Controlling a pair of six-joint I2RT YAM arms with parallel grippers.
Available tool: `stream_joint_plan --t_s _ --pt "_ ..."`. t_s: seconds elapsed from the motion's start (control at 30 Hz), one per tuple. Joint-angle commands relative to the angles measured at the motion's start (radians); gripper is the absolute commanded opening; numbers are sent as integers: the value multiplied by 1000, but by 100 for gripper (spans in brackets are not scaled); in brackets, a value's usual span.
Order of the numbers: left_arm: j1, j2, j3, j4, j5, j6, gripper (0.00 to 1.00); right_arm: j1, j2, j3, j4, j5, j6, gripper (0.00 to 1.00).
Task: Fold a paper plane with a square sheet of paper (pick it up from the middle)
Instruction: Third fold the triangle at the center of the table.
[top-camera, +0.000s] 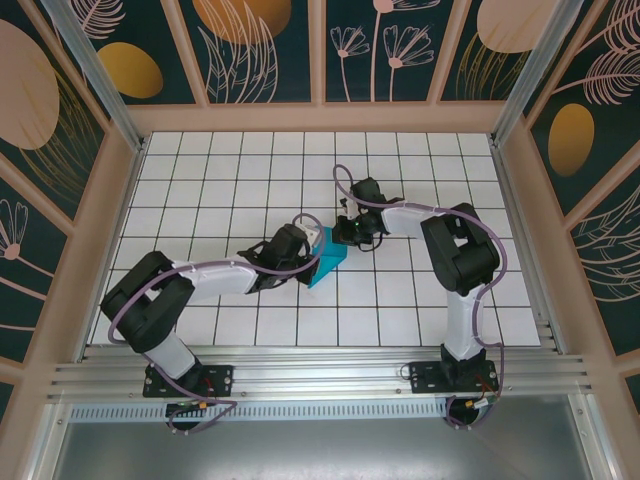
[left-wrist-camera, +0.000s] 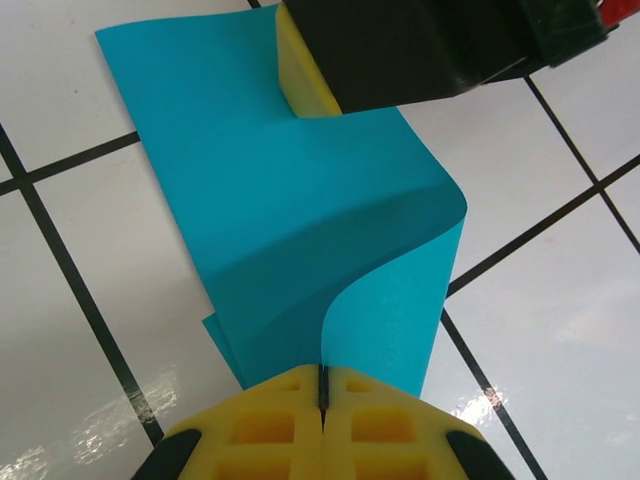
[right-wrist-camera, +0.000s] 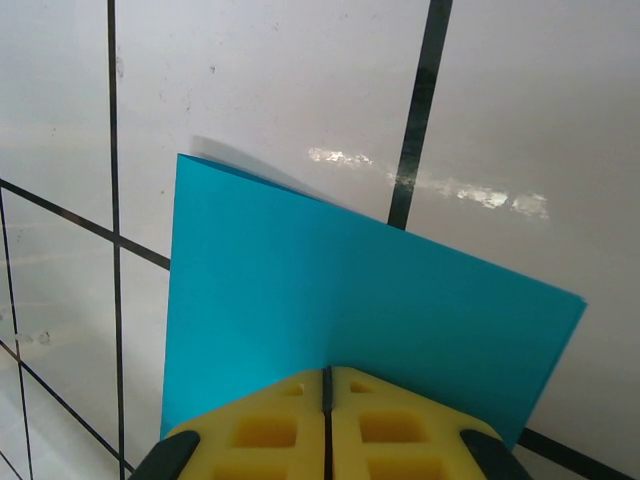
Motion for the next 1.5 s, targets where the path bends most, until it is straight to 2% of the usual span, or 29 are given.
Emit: stream_joint_plan --t_s 0.0,0.53,1.47 --pt "3 30 37 -22 1 6 0 18 49 13 -59 27 -16 9" --pt "6 62 73 -60 -73 21 0 25 52 5 -64 39 -8 10" --pt "8 99 44 -56 -76 -34 0 27 60 -1 -66 55 1 11"
